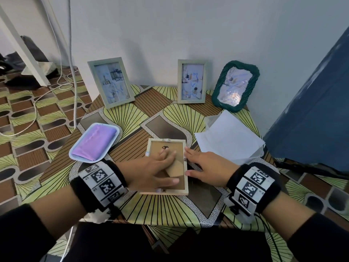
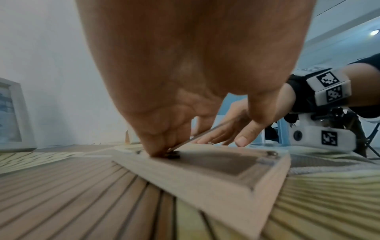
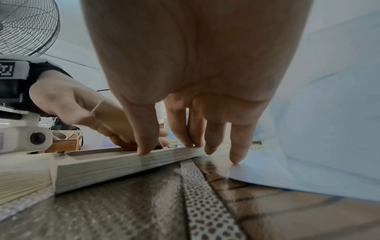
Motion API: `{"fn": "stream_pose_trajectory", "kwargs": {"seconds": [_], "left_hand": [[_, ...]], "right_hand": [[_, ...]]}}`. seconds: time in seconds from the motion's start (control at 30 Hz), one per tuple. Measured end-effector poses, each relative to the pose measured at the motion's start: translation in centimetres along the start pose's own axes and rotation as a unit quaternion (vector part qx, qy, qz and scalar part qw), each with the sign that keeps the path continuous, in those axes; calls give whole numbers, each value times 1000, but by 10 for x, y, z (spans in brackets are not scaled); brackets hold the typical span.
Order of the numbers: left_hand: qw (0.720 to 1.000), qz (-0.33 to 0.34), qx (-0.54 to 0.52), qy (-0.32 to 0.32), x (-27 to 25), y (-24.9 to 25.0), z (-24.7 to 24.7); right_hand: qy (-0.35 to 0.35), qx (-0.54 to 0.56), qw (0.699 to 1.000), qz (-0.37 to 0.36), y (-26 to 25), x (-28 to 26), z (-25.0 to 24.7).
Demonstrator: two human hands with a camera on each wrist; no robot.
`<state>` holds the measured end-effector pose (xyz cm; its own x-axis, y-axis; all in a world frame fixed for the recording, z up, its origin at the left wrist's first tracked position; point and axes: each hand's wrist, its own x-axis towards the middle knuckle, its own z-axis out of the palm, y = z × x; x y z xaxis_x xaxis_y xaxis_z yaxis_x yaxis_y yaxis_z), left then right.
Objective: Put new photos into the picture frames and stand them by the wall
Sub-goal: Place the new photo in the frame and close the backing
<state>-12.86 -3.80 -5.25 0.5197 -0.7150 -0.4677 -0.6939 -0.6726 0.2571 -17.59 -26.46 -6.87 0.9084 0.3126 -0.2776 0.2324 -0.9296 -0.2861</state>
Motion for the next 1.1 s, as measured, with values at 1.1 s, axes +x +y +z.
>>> {"fn": "stream_pose_trajectory", "kwargs": {"seconds": [1.1], "left_hand": [[990,-107,39,88,-25,-44,33]], "right_hand": [[62,-153,982,89,-35,0,3]]}}
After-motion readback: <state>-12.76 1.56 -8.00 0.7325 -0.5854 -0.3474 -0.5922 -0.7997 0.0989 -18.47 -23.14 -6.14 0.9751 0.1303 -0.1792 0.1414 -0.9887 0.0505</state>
